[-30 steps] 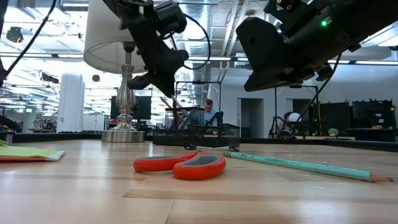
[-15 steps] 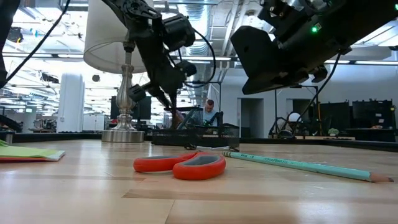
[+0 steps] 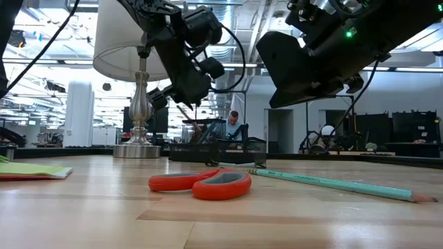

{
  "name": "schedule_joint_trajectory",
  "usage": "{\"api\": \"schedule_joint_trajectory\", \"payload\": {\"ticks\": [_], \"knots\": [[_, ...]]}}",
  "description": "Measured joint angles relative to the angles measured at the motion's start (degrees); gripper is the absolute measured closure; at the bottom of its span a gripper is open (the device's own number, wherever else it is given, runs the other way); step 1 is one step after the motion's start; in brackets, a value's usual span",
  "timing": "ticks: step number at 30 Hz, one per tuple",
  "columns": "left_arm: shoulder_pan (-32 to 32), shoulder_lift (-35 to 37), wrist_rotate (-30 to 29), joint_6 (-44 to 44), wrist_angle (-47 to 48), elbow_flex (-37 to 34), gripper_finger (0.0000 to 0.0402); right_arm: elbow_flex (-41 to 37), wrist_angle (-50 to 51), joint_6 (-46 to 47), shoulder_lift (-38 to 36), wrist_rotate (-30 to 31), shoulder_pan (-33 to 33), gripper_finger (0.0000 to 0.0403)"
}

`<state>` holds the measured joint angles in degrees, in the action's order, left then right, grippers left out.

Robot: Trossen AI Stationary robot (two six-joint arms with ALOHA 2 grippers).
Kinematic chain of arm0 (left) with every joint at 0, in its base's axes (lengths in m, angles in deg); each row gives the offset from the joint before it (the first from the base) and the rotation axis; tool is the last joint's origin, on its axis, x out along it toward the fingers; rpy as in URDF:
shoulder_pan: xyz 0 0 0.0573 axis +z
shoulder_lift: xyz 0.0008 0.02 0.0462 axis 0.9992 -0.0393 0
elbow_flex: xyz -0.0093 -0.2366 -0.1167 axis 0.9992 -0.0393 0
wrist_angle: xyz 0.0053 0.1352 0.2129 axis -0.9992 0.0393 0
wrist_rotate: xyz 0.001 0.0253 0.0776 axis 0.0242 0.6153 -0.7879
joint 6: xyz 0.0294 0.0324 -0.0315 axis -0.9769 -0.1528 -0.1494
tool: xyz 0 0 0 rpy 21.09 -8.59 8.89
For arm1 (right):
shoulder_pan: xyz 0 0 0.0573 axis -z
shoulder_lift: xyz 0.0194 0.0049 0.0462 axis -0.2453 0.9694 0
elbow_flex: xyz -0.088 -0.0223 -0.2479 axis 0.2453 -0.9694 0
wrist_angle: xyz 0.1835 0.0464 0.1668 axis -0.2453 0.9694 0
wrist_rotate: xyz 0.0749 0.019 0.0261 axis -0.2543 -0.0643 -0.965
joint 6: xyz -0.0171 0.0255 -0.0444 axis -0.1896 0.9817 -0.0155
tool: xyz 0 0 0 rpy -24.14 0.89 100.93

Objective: Pick and place office supplies into organizer
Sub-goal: Put the light blue pencil into the black desk organizer

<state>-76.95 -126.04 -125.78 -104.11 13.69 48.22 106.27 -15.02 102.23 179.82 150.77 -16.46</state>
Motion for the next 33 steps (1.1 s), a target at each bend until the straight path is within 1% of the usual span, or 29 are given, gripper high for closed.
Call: {"api": "schedule_joint_trajectory", "payload": {"ticks": [6, 8, 11, 13, 15, 18, 20, 22, 27, 31, 33], "knots": [[-2.62, 0.0, -1.16, -0.04, -0.14, 0.0, 0.033, 0.0, 0.0, 0.0, 0.0, -0.07, -0.05, 0.04], [-3.61, 0.0, -4.23, -0.07, -0.46, 0.26, 0.033, 0.0, 0.0, -0.1, 0.0, -0.09, -0.05, 0.04], [-4.94, 0.0, -10.76, 0.32, -1.0, 2.29, 0.033, 0.0, 0.04, -0.46, 0.0, -0.09, -0.05, 0.04], [-5.81, 0.14, -14.88, 1.89, -0.79, 4.4, 0.033, 0.0, 0.2, -0.48, 0.0, -0.09, -0.1, 0.04], [-6.79, 0.85, -17.14, 4.32, -0.3, 6.7, 0.033, 0.0, 0.64, -0.79, 0.0, 0.01, -0.46, 0.04], [-8.73, 2.86, -16.3, 8.6, 3.16, 10.32, 0.033, -0.02, 0.85, -3.33, -0.55, 0.01, -2.04, 0.04], [-9.9, 4.04, -15.03, 11.59, 5.62, 12.83, 0.033, -0.02, 0.97, -3.39, -1.61, 0.22, -3.66, 0.04], [-10.8, 5.7, -15.09, 14.48, 8.46, 15.12, 0.033, -0.02, 0.79, -3.34, -2.78, 0.22, -5.39, 0.04], [-12.15, 10.42, -15.21, 25.38, 12.1, 18.62, 0.0331, -0.02, 0.17, 0.85, -3.88, -0.18, -10.42, 0.04], [-12.81, 14.1, -12.36, 35.24, 15.47, 18.82, 0.0331, 0.01, -3.39, 5.84, -0.08, 1.14, -13.24, 0.04], [-12.8, 15.71, -9.37, 39.96, 18.05, 18.82, 0.0331, -0.04, -6.08, 6.33, 2.53, 5.49, -14.01, 0.04]]}}
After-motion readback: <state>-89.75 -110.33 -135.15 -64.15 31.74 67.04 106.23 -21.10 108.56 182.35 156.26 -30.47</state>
